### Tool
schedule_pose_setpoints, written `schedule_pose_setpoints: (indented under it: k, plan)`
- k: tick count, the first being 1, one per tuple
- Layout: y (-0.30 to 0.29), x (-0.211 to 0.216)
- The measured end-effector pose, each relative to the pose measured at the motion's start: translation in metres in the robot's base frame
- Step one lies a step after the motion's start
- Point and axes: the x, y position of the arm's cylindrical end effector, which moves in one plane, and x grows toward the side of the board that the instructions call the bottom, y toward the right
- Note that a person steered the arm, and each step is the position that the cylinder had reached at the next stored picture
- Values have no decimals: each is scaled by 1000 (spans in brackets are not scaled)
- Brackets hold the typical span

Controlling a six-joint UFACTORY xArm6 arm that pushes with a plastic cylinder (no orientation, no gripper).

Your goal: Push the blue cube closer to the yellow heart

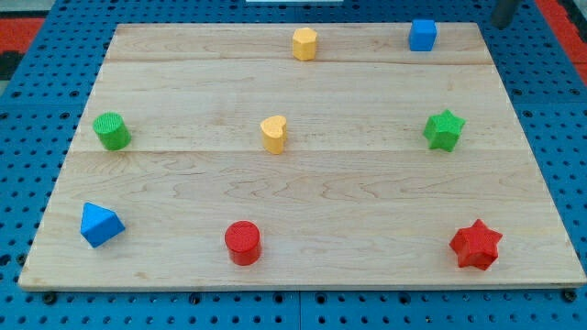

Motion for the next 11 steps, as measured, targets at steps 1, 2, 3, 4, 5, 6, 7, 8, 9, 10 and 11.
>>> schedule_pose_setpoints:
  k: [1,2,3,4,5,6,7,8,9,10,11]
  plan:
    - [-85,36]
    - [-121,18]
    - [-112,-5]
    - [-192,29]
    - [-243,93]
    - [-282,122]
    - [-287,87]
    - [-346,116]
    - [-312,129]
    - [-303,129]
    - [-286,143]
